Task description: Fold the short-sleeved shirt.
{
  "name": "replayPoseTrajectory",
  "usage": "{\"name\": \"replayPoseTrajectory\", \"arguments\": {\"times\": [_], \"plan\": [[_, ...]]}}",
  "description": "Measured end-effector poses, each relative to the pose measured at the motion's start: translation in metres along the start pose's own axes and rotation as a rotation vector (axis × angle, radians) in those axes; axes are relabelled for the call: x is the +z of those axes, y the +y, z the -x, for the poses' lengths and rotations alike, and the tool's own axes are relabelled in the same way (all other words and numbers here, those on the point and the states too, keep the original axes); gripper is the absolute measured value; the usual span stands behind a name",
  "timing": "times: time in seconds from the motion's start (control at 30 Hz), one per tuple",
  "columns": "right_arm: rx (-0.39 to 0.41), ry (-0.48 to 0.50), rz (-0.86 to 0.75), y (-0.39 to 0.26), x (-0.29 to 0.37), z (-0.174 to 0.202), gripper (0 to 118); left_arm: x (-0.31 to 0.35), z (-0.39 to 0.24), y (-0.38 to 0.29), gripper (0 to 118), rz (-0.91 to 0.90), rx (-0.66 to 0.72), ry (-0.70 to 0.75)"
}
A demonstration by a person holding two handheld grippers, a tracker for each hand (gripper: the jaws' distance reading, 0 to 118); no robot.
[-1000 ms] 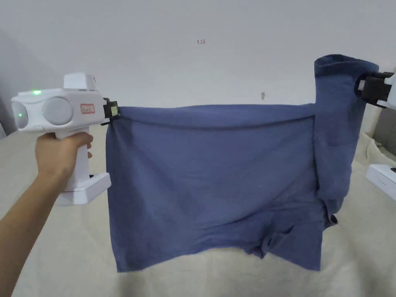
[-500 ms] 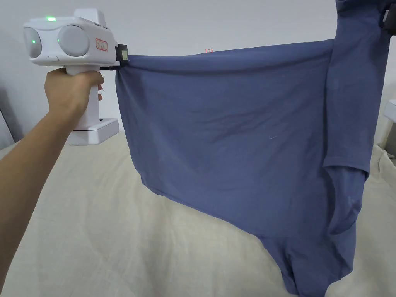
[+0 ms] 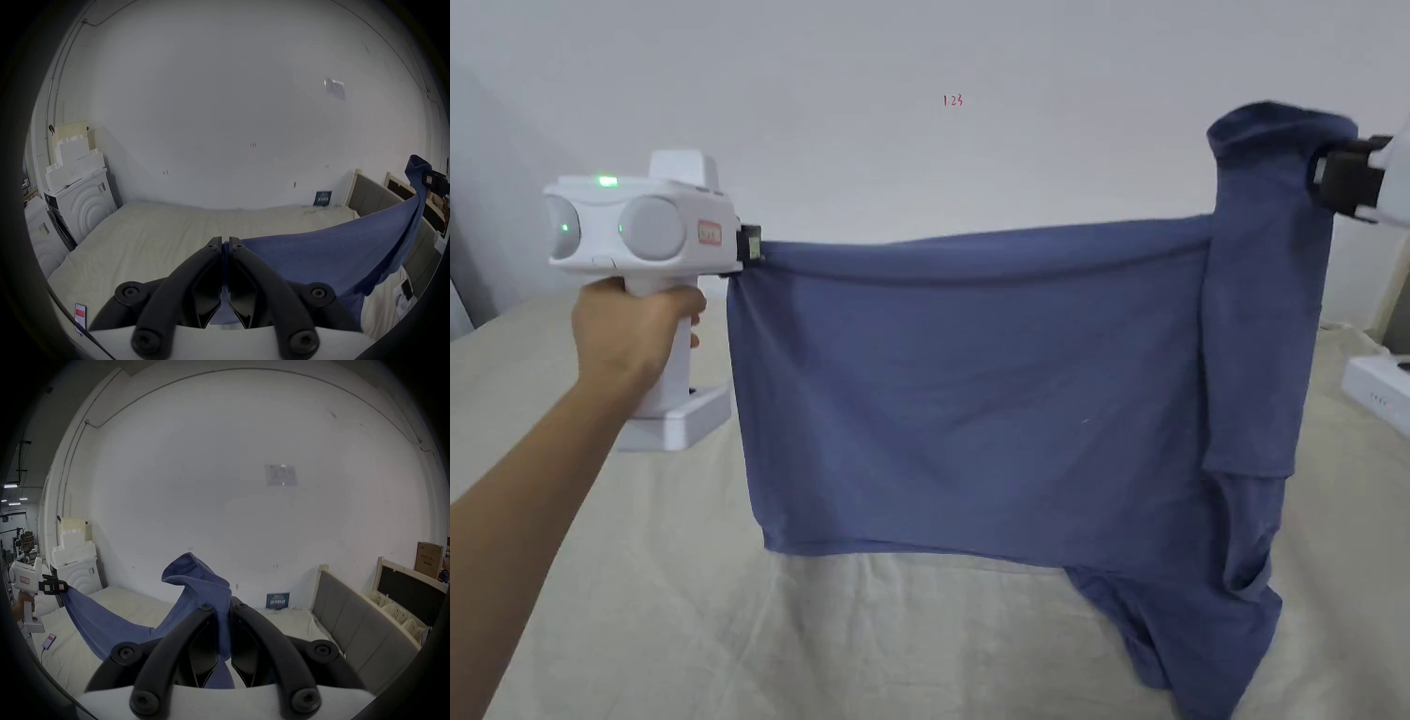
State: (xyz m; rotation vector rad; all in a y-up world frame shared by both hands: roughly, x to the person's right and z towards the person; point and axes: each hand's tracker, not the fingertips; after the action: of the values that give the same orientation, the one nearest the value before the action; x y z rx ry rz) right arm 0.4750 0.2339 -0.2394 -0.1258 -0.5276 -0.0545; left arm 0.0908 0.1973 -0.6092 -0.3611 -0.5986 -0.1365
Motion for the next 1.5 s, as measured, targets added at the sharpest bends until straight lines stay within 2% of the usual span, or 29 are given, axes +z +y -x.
{"name": "replayPoseTrajectory", "arguments": {"times": [0.07, 0.27, 0.47, 0.87, 1.1, 1.3, 1.5], "plan": [[-0.019, 0.015, 0.042, -0.024, -0.022, -0.005, 5, -0.005, 0.002, -0.019, 1, 0.032, -0.006, 0.006], [-0.072, 0.044, 0.111, -0.091, -0.008, -0.015, 5, 0.001, 0.010, -0.089, 1, 0.117, 0.017, -0.013], [-0.164, 0.091, 0.193, -0.160, 0.043, -0.015, 5, 0.033, 0.018, -0.168, 1, 0.198, 0.047, -0.046], [-0.281, 0.113, 0.380, -0.283, 0.172, -0.008, 5, 0.106, 0.036, -0.319, 1, 0.377, 0.094, -0.051], [-0.311, 0.108, 0.478, -0.329, 0.235, 0.000, 5, 0.143, 0.041, -0.374, 1, 0.447, 0.122, -0.059], [-0.330, 0.122, 0.525, -0.344, 0.274, 0.007, 5, 0.173, 0.043, -0.398, 1, 0.477, 0.119, -0.050], [-0.293, 0.085, 0.581, -0.358, 0.276, 0.016, 5, 0.174, 0.040, -0.416, 1, 0.511, 0.112, -0.046]]}}
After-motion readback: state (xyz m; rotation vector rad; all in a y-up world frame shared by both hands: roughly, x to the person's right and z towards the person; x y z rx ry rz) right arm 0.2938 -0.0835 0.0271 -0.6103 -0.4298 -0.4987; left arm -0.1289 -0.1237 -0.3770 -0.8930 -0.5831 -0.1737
